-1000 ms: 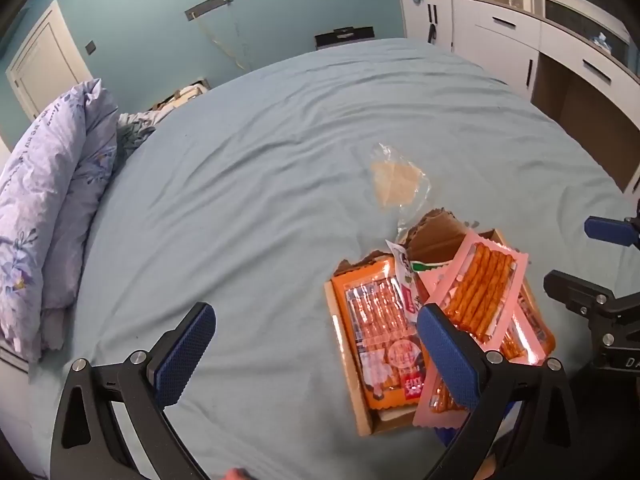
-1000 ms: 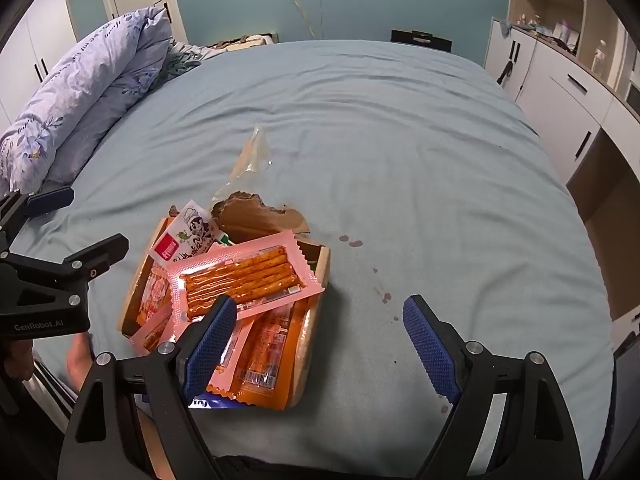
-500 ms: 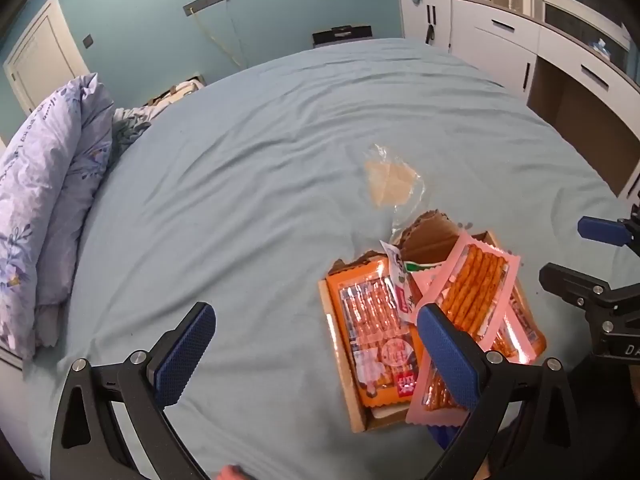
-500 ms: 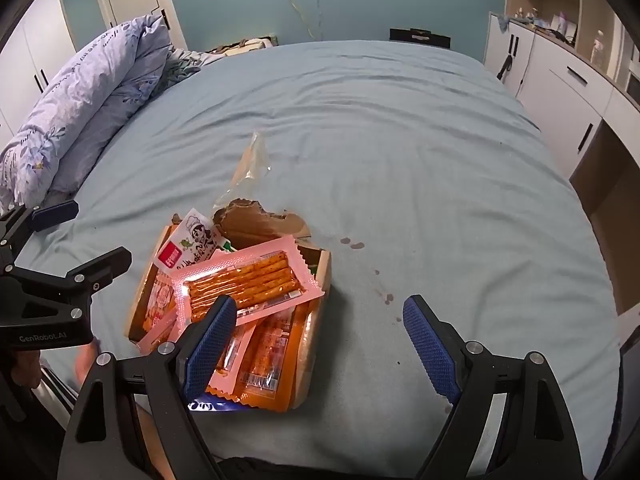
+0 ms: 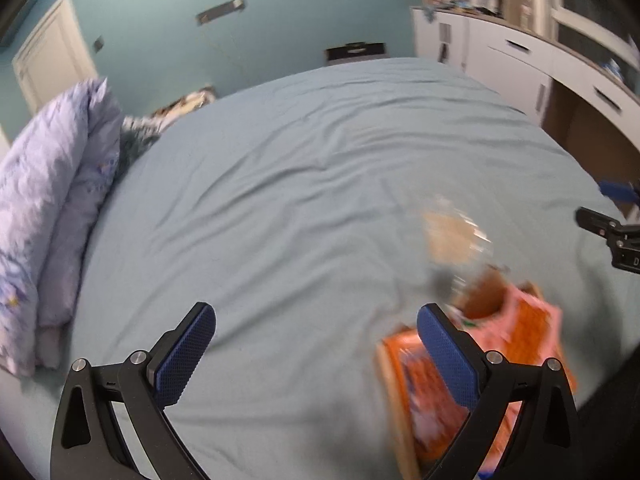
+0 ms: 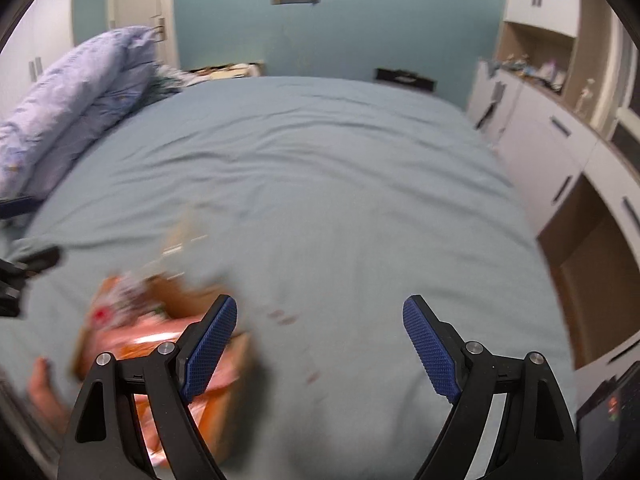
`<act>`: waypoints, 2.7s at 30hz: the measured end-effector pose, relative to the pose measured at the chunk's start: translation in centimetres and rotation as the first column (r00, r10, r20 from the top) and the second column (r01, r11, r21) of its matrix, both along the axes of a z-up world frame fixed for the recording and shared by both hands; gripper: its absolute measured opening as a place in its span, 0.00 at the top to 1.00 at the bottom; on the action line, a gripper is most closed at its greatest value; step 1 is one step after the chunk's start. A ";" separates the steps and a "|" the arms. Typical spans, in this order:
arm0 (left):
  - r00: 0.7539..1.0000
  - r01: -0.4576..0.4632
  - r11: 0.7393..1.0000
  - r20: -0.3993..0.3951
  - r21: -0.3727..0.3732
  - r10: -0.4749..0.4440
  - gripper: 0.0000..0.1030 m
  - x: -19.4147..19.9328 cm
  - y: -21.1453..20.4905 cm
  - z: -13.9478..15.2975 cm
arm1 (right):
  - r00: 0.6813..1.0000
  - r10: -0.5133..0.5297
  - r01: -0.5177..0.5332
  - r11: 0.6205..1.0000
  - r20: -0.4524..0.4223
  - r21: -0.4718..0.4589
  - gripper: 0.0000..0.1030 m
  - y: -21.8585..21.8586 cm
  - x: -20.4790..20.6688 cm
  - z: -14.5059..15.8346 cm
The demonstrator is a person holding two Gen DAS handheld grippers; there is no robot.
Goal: Organize snacks
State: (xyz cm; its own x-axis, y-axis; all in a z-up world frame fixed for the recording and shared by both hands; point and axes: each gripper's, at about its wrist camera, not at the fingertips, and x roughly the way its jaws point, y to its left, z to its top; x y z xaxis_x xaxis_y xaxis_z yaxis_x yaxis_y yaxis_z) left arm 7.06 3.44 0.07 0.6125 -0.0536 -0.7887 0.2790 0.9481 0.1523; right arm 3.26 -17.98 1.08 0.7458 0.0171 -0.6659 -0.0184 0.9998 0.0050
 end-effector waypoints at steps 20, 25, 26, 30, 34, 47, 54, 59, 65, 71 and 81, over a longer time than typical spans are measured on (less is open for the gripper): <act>0.991 -0.047 0.998 -0.129 -0.048 0.040 0.00 7.8 5.2 -14.3 | 0.996 -0.036 0.037 0.999 -0.085 0.012 0.00 -4.0 6.1 -16.6; 0.997 -0.006 0.994 -0.075 -0.109 -0.002 0.00 7.2 6.1 -14.7 | 0.997 -0.038 0.038 0.999 -0.066 0.003 0.00 -3.6 5.4 -17.2; 0.999 0.007 0.994 -0.049 -0.113 -0.012 0.00 7.0 6.2 -14.8 | 0.997 -0.037 0.037 0.999 -0.067 0.006 0.00 -3.7 5.4 -17.3; 1.000 0.009 0.996 -0.026 -0.088 -0.011 0.00 6.6 6.0 -14.6 | 0.997 -0.039 0.038 0.999 -0.068 -0.004 0.00 -4.3 5.6 -17.0; 1.000 0.009 0.994 -0.023 -0.107 -0.011 0.00 6.9 6.2 -14.5 | 0.997 -0.038 0.037 0.999 -0.070 -0.006 0.00 -5.0 6.0 -15.4; 1.000 0.009 0.995 -0.022 -0.100 -0.011 0.00 7.2 6.2 -14.6 | 0.997 -0.040 0.039 0.999 -0.070 -0.007 0.00 -5.0 6.1 -15.1; 1.000 0.009 0.994 -0.023 -0.105 -0.011 0.00 7.2 6.3 -14.6 | 0.997 -0.040 0.039 0.999 -0.070 -0.006 0.00 -5.0 6.1 -15.1; 1.000 0.010 0.994 -0.022 -0.106 -0.012 0.00 7.2 6.4 -14.6 | 0.997 -0.040 0.039 0.999 -0.070 -0.006 0.00 -5.0 6.1 -15.1; 1.000 0.010 0.994 -0.022 -0.105 -0.012 0.00 7.2 6.4 -14.6 | 0.997 -0.040 0.039 0.999 -0.070 -0.006 0.00 -5.0 6.1 -15.1; 1.000 0.010 0.994 -0.022 -0.106 -0.013 0.00 7.2 6.4 -14.6 | 0.997 -0.040 0.040 0.999 -0.070 -0.011 0.00 -5.1 6.1 -15.1; 1.000 0.010 0.994 -0.023 -0.105 -0.013 0.00 7.3 6.4 -14.6 | 0.997 -0.039 0.039 0.999 -0.068 -0.005 0.00 -5.1 6.2 -15.2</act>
State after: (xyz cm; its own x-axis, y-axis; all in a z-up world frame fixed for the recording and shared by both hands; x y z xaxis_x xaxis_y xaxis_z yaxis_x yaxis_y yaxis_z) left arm 14.33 9.80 -14.53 0.5929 -0.1436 -0.7924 0.2922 0.9553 0.0454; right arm 9.41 -23.09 -14.10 0.6986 -0.0134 -0.7154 0.0206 0.9998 0.0014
